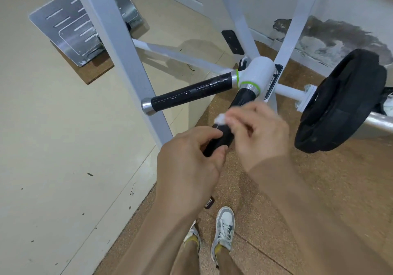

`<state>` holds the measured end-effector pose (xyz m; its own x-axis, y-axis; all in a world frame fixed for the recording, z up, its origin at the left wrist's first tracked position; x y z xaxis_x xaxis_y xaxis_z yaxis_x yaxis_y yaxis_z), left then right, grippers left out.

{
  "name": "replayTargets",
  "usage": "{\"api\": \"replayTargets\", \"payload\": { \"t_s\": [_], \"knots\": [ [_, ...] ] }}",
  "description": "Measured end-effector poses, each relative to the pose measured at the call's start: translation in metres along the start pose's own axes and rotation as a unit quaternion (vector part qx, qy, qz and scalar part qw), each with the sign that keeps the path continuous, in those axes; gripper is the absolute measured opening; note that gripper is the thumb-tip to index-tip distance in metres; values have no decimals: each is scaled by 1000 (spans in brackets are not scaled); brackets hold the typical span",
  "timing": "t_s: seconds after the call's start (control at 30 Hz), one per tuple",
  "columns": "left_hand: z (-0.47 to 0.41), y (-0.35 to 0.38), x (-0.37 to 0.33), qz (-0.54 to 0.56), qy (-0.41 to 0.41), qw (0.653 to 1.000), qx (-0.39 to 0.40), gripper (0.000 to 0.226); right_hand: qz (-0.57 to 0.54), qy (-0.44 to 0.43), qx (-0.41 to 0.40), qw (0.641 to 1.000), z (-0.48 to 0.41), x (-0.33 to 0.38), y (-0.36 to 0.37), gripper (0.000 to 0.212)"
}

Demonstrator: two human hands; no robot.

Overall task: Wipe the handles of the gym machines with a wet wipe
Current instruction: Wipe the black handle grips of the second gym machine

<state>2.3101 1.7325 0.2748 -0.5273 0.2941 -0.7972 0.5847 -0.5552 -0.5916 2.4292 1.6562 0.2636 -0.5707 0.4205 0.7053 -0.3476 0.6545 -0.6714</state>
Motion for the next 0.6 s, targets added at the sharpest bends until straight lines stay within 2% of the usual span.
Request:
{"api": "replayTargets", "payload": {
  "t_s": [0.1, 0.23, 0.3, 0.37, 0.43, 0.6],
  "knots": [
    [-1, -1, 0, -5, 2, 1000, 7, 28, 23, 43, -39, 998, -18, -7, 1, 14],
    [-2, -4, -6, 5, 26, 999, 41, 48, -33, 28, 35, 998, 17, 9, 6, 15],
    [-3, -4, -5, -3, 24, 998, 50, 42, -9, 29, 38, 999, 4, 2, 3, 14],
    [-4, -4, -1, -4, 12, 998, 54, 26, 41, 40, -15, 998, -19, -9, -2, 15],
    [-6, -4, 1, -5, 16, 999, 52, 26, 46, 63, -42, 996, -22, -12, -2, 16],
    [-9, -3, -3, -36, 89, 994, 51, 21, -34, 48, 26, 998, 8, 4, 2, 16]
  ]
}}
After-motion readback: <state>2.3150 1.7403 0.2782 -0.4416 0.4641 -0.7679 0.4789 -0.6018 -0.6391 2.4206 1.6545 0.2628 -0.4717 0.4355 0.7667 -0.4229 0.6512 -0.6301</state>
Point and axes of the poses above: each hand's wrist, its own z-axis away from the middle knuckle, its own y-axis out of the palm, x = y × z, the point moved 6 cm from there along -z, towards the middle knuckle, and after that the axes turned 2 degrees about -x, right-handed, at the moved point
